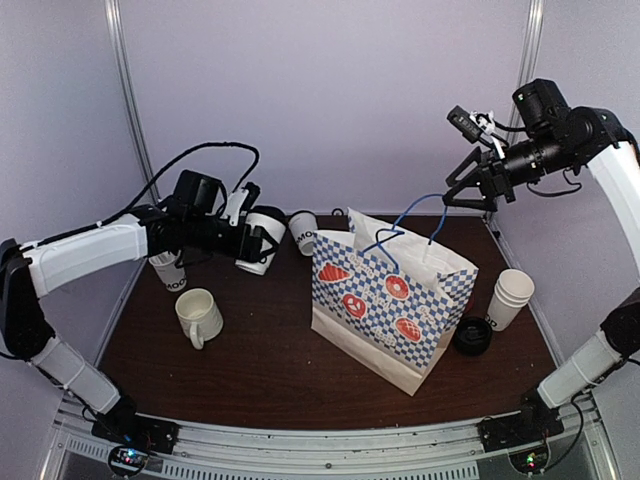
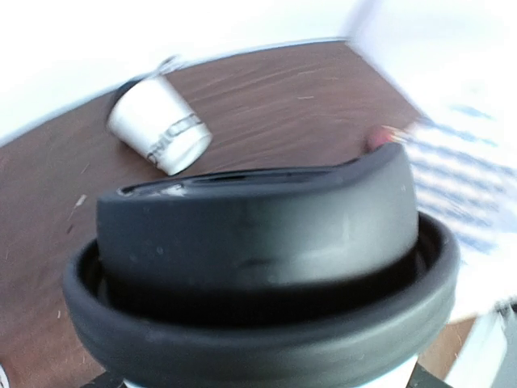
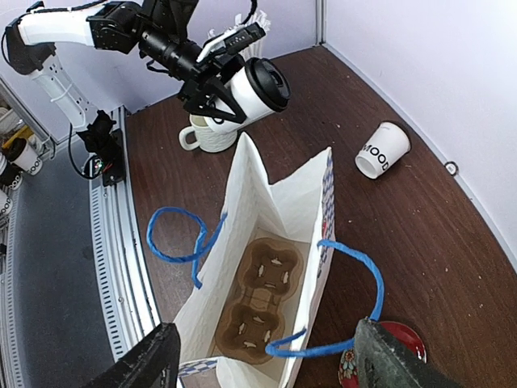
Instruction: Pack the takeout coffee
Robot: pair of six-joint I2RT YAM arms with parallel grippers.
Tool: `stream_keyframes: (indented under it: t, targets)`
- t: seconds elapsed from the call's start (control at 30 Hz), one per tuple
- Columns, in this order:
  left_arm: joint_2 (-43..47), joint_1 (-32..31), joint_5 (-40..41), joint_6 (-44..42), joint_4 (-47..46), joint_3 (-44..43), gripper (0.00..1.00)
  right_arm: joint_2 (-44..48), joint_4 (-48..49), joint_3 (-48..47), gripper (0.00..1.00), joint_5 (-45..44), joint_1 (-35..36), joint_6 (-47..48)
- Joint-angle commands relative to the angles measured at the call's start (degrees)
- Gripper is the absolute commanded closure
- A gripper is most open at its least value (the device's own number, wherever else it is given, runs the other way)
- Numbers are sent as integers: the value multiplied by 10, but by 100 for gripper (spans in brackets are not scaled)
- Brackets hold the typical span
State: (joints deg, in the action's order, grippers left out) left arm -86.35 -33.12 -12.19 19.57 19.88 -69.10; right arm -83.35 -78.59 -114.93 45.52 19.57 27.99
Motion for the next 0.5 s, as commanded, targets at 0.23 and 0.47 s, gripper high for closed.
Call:
stream_keyframes:
  t: [0.23,0.47]
  targets:
    - [225,-68,-182,-228,-22,81,24,-75,24,-39,3,30,156,-7]
    - [221,-111,-214,-259,40,41,24,-137,62,-93,0,67,215,-59]
